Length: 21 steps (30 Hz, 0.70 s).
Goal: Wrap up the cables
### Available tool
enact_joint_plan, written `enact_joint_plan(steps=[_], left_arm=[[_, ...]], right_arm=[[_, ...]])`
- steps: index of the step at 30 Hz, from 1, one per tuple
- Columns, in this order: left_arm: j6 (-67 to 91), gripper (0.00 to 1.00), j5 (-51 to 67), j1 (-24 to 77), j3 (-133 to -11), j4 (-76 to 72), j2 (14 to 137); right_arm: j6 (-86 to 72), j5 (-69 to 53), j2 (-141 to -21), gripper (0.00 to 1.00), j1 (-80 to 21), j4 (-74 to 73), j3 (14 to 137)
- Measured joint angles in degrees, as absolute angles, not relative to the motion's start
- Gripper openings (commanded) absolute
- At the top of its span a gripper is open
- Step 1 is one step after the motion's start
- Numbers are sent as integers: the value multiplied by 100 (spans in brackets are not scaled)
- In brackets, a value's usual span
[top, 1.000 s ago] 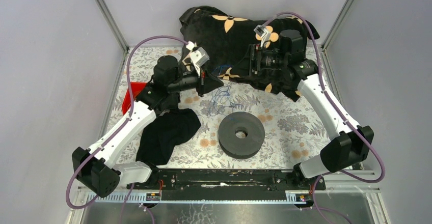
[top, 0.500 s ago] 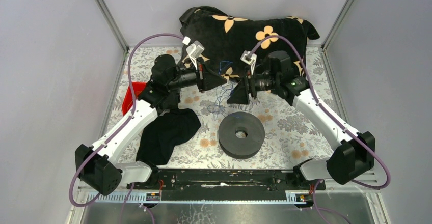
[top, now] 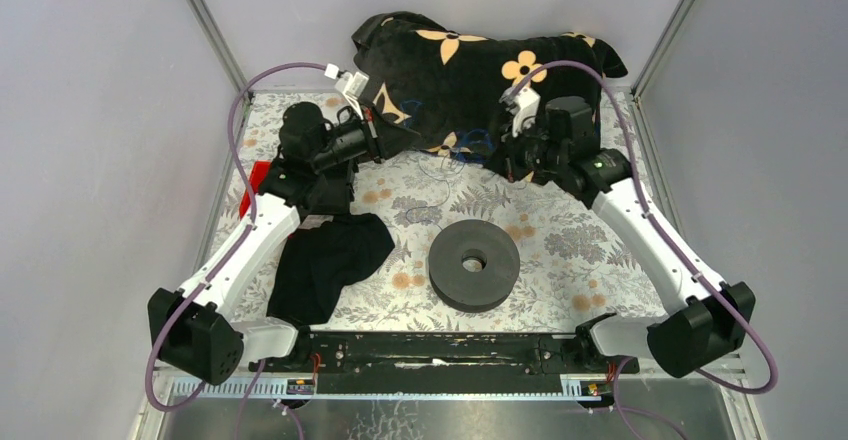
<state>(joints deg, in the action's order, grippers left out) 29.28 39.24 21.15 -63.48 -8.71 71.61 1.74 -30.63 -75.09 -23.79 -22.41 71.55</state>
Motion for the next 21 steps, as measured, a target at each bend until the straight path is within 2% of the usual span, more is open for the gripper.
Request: enact_joint_plan(steps=[10,14,21], left_arm=[[3227,0,3662,1439,-6348,-788,7089],[3262,0,3656,1098,-6355,-701,6978],[3100,0,3640,954,-6639,-89,6858]], right_arm=[[843,-537,-7102,2,-2130,-3022,7376],[1199,207,-7102,8,-1955,-3249,7376],[1708,670,-7120,21,-1769,-3315,7376]])
